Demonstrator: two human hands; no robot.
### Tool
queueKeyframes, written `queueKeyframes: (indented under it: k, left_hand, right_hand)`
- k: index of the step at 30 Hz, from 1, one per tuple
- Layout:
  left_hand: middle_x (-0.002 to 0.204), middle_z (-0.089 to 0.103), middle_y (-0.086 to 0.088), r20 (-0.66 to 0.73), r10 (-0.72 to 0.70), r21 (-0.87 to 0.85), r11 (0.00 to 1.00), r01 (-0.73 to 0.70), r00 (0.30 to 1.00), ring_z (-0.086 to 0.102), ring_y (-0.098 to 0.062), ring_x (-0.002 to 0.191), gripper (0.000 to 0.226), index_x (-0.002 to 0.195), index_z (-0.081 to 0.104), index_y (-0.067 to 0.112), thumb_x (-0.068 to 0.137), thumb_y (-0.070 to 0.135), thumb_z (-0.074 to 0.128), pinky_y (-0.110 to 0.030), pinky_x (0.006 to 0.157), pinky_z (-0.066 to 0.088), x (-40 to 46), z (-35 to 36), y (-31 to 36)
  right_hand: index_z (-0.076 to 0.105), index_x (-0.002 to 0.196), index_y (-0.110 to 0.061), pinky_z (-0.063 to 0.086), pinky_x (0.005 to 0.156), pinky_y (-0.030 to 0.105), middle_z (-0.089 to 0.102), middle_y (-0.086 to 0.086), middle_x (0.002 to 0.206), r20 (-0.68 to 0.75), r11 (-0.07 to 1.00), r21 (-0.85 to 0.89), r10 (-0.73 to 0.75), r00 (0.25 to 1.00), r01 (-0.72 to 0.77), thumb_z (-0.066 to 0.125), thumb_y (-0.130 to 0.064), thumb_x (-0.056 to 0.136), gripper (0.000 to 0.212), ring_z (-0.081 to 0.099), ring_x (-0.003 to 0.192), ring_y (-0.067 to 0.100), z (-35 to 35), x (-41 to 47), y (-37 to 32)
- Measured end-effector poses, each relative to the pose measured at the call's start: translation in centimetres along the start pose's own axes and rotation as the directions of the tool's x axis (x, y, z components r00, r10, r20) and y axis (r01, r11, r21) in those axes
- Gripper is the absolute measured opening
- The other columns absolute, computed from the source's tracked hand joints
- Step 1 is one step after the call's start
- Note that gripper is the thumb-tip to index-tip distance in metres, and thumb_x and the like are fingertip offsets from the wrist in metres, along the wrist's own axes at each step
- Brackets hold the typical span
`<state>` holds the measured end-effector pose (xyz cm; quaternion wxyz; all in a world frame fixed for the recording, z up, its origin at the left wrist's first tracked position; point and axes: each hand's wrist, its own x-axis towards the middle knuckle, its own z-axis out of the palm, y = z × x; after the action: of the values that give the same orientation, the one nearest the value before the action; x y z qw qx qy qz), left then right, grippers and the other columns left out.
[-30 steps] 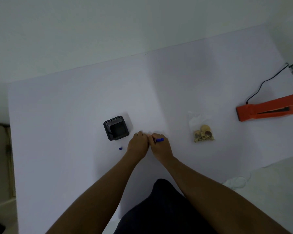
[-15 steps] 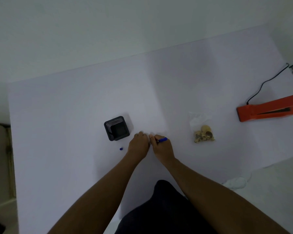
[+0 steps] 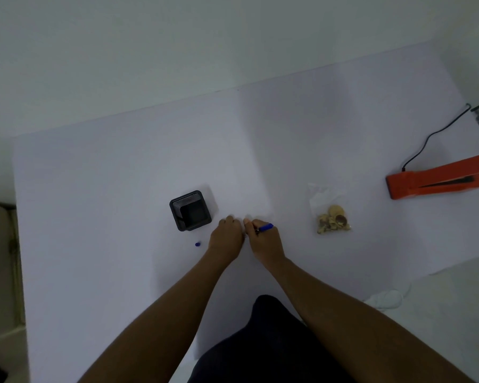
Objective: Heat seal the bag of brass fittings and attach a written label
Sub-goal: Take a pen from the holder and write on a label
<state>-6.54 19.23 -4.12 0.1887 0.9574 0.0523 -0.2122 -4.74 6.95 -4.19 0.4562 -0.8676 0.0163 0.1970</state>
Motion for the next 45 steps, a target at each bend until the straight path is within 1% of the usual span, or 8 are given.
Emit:
queueKeyframes:
  k: [11, 18, 23, 26, 30, 33, 39, 45]
  left_hand:
    - [0.12, 0.052, -0.011, 0.006, -0.012, -0.007, 1.0, 0.013, 1.0, 0.052, -0.023, 0.107, 0.027, 0.118, 0.054, 0.005, 0.093, 0.012, 0.059, -0.031, 0.087, 0.05, 0.08, 0.1, 0.01]
    - [0.121, 0.051, -0.012, 0.012, -0.009, -0.01, 1.0, 0.009, 1.0, 0.052, -0.024, 0.108, 0.028, 0.119, 0.053, 0.004, 0.092, 0.01, 0.058, -0.032, 0.087, 0.05, 0.13, 0.12, -0.04]
    - [0.12, 0.052, -0.012, 0.017, -0.017, -0.015, 1.0, 0.017, 1.0, 0.053, -0.023, 0.106, 0.027, 0.118, 0.054, 0.005, 0.092, 0.012, 0.06, -0.031, 0.087, 0.051, 0.15, 0.17, 0.01]
    - [0.121, 0.052, -0.012, 0.014, -0.012, -0.007, 1.0, 0.012, 1.0, 0.053, -0.023, 0.108, 0.029, 0.119, 0.053, 0.004, 0.091, 0.011, 0.061, -0.031, 0.088, 0.05, 0.07, 0.18, -0.06]
    - [0.122, 0.052, -0.013, 0.017, -0.013, 0.001, 1.0, 0.013, 1.0, 0.053, -0.024, 0.108, 0.03, 0.119, 0.053, 0.004, 0.091, 0.01, 0.062, -0.031, 0.088, 0.051, 0.02, 0.14, -0.05]
    - [0.122, 0.051, -0.013, 0.02, -0.013, 0.002, 1.0, 0.013, 1.0, 0.053, -0.024, 0.108, 0.03, 0.119, 0.053, 0.004, 0.091, 0.009, 0.062, -0.032, 0.088, 0.051, 0.01, 0.06, -0.01]
    - [0.122, 0.052, -0.013, 0.013, -0.015, 0.0, 1.0, 0.015, 1.0, 0.053, -0.024, 0.109, 0.03, 0.12, 0.053, 0.004, 0.092, 0.011, 0.06, -0.031, 0.089, 0.051, 0.0, 0.03, 0.02]
    - [0.126, 0.05, -0.013, 0.02, -0.012, 0.004, 1.0, 0.012, 1.0, 0.052, -0.025, 0.112, 0.033, 0.122, 0.052, 0.003, 0.092, 0.011, 0.061, -0.032, 0.091, 0.05, -0.07, -0.09, 0.04]
  right_hand:
    - [0.043, 0.057, -0.018, 0.031, 0.048, 0.025, 0.045, 0.002, 0.052, -0.015, 1.0, -0.019, 0.008, 1.0, -0.008, 0.055, -0.026, 0.102, 0.048, 0.042, 0.048, 0.014, -0.17, -0.19, -0.02]
    - [0.047, 0.06, -0.002, 0.03, 0.049, 0.026, 0.045, 0.011, 0.053, -0.021, 1.0, 0.014, 0.024, 0.999, -0.024, 0.056, -0.026, 0.102, 0.049, 0.039, 0.048, 0.013, -0.37, -0.29, 0.09]
    - [0.046, 0.059, -0.003, 0.031, 0.049, 0.027, 0.045, 0.009, 0.053, -0.031, 1.0, 0.029, 0.009, 0.999, -0.008, 0.056, -0.023, 0.102, 0.048, 0.038, 0.048, 0.012, -0.49, -0.32, -0.17]
    - [0.047, 0.061, 0.001, 0.031, 0.049, 0.028, 0.045, 0.016, 0.053, -0.027, 0.999, 0.044, 0.012, 1.0, -0.011, 0.056, -0.024, 0.102, 0.048, 0.038, 0.049, 0.012, -0.53, -0.24, -0.03]
    - [0.047, 0.062, 0.003, 0.028, 0.047, 0.021, 0.043, 0.009, 0.052, -0.024, 0.999, 0.039, 0.011, 1.0, -0.01, 0.056, -0.024, 0.102, 0.049, 0.036, 0.047, 0.01, -0.62, -0.14, 0.03]
    - [0.047, 0.062, 0.004, 0.029, 0.047, 0.022, 0.043, 0.008, 0.052, -0.036, 0.999, 0.047, 0.009, 0.999, -0.008, 0.056, -0.023, 0.102, 0.049, 0.036, 0.047, 0.01, -0.54, -0.1, 0.17]
    - [0.045, 0.059, -0.003, 0.033, 0.05, 0.032, 0.043, 0.008, 0.053, -0.034, 0.999, 0.041, -0.005, 0.999, 0.007, 0.056, -0.022, 0.102, 0.048, 0.038, 0.049, 0.012, -0.37, -0.21, 0.19]
    - [0.041, 0.056, -0.017, 0.034, 0.05, 0.031, 0.043, 0.002, 0.051, -0.041, 0.999, 0.03, -0.011, 0.999, 0.012, 0.057, -0.023, 0.101, 0.049, 0.039, 0.048, 0.012, -0.19, -0.33, -0.04]
